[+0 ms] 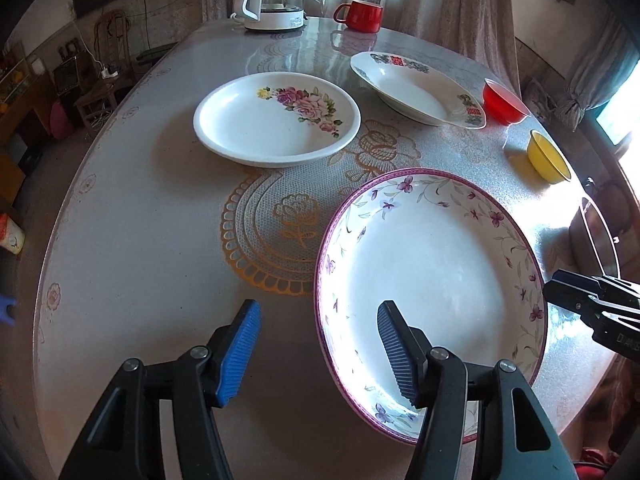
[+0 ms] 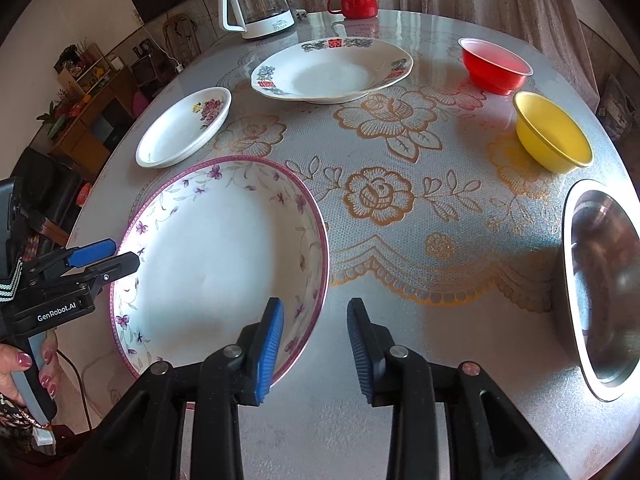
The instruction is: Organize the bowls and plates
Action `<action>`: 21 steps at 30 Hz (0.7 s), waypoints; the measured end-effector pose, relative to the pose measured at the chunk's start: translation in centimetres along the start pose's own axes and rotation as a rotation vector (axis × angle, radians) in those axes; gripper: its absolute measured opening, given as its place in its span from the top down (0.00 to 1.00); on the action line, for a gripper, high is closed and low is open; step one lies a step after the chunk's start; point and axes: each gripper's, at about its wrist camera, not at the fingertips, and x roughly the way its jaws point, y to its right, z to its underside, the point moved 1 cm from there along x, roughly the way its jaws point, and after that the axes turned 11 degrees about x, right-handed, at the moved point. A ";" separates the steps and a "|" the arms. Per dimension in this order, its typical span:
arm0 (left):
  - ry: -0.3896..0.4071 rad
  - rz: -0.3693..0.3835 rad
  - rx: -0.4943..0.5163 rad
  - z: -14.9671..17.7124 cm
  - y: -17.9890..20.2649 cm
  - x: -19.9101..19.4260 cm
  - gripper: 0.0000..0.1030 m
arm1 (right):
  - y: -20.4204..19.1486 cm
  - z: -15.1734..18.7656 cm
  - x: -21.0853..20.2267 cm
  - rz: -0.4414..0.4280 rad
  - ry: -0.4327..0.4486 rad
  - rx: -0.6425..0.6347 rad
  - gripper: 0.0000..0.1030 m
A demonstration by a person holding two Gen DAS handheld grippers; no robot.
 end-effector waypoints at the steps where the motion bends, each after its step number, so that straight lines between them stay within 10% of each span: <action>1: 0.005 -0.003 -0.012 -0.1 -0.2 -0.2 0.39 | 0.0 0.0 0.0 -0.001 0.001 0.000 0.68; 21: 0.069 -0.111 -0.070 -3.3 -0.4 -3.2 0.19 | 1.2 -3.5 -1.6 0.006 0.062 -0.008 0.68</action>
